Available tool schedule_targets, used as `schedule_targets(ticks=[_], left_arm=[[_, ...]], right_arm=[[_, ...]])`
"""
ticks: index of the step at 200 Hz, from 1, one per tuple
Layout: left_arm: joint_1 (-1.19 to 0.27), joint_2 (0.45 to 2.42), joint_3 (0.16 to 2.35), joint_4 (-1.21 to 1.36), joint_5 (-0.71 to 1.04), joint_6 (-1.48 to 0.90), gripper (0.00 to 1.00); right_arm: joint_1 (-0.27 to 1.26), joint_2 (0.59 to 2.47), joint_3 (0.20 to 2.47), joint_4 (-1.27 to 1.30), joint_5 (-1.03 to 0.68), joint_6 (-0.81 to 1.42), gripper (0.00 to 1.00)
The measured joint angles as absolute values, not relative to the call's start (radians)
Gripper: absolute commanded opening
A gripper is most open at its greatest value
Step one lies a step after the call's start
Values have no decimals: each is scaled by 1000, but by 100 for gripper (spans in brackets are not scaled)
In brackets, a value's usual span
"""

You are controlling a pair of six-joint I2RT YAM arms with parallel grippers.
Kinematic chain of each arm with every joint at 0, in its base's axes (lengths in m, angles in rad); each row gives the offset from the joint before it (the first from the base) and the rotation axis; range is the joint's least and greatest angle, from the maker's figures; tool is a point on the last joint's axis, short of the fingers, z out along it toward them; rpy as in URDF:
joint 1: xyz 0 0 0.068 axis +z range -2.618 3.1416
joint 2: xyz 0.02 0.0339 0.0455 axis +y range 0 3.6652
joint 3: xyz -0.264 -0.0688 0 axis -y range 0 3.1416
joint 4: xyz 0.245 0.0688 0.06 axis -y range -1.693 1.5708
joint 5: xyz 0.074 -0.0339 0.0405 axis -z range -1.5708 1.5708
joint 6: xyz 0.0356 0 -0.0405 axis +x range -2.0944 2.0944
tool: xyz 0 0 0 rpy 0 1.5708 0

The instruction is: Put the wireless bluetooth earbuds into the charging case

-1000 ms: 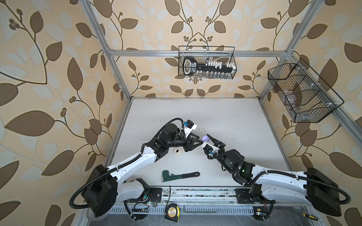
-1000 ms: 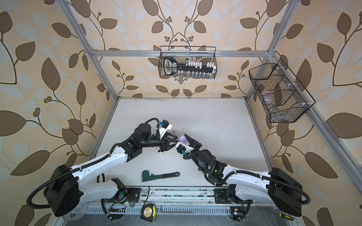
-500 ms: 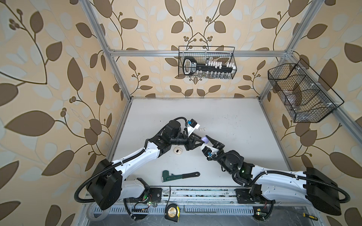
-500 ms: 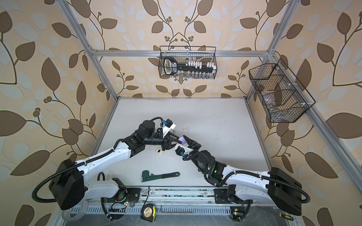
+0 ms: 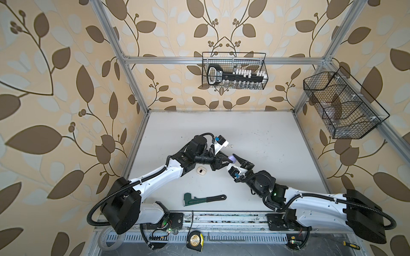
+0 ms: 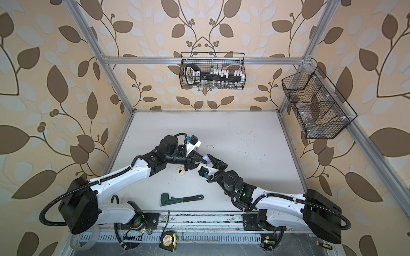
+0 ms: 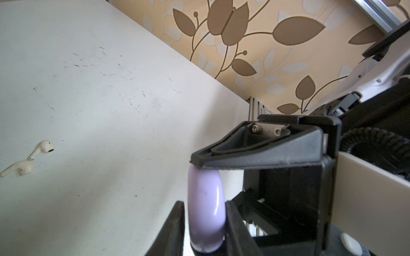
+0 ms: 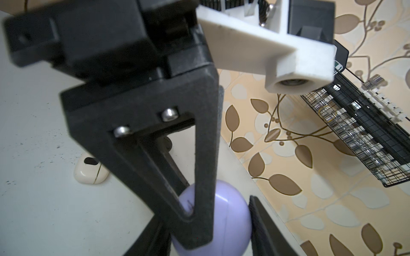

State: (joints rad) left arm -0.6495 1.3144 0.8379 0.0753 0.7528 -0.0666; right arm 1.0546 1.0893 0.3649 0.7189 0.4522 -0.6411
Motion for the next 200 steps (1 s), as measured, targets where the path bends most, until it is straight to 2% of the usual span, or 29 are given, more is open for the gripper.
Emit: schedule_targets(ticks=[34, 71, 91, 119, 148, 174, 200], left_arm=[[-649, 1321, 841, 71, 757, -61, 18], [-649, 1336, 846, 70, 764, -62, 0], [-649, 1336, 846, 73, 762, -68, 0], [-646, 1324, 820, 117, 723, -96, 0], [-609, 1263, 732, 189, 607, -127, 0], [-591, 1200, 644, 261, 513, -119, 0], [-592, 1144, 546, 376, 512, -72, 0]], right_arm=[[1055, 1089, 363, 716, 452, -641, 17], [1055, 1089, 353, 721, 455, -640, 40], [1055, 1087, 349, 727, 456, -636, 48], [1054, 1078, 340, 746, 446, -618, 65], [1055, 1058, 336, 765, 391, -588, 66], [1055, 997, 333, 757, 368, -507, 63], [1050, 853, 334, 722, 385, -348, 73]])
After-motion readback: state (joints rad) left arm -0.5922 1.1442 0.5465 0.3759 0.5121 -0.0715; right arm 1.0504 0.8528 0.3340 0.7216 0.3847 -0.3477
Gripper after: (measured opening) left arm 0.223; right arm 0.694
